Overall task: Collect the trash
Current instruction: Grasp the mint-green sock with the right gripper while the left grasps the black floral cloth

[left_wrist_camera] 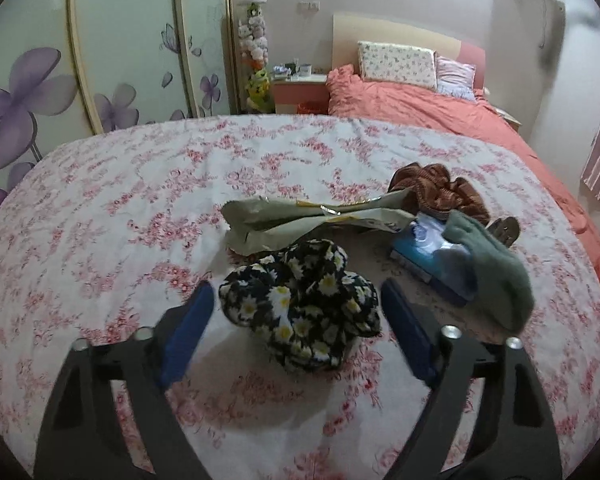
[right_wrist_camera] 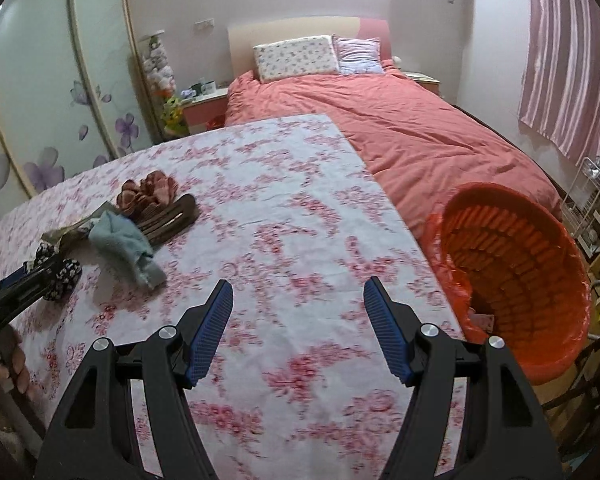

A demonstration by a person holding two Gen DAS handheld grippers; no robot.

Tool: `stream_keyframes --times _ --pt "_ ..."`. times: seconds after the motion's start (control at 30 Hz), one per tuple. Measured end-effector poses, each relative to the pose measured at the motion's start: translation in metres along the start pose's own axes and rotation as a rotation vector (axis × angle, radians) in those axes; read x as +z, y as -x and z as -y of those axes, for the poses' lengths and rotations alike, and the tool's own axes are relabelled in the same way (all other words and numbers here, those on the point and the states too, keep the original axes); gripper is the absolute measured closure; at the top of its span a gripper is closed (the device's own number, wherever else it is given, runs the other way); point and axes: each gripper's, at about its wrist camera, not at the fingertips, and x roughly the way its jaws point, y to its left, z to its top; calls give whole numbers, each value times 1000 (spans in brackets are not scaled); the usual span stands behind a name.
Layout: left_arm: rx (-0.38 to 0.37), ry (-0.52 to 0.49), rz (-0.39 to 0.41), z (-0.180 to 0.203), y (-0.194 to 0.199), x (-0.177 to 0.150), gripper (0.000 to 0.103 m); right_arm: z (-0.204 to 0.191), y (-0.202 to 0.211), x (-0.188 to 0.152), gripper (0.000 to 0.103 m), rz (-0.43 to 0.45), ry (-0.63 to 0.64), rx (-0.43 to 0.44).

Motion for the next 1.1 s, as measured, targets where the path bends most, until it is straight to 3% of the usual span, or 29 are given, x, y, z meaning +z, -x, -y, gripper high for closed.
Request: stream_keyframes --times 0.07,0.13,0.3,0.7,0.93,1.1 --pt "-6 -1 -21 -2 -6 0 39 -7 -2 0 35 -4 13 2" --pt "-22 -1 -42 -7 -10 -1 59 -15 -3 0 35 -10 27 9" --pt "-26 -4 -25 -22 -3 -3 74 -35 -9 0 35 -21 58 29" --pt "26 19 4 -70 16 -4 76 -104 -40 11 35 -62 110 169" --pt "27 38 0 -85 15 -3 76 -133 -64 19 36 -96 129 208" --pt "19 39 -4 -86 13 -4 76 -140 -78 16 57 -133 152 201"
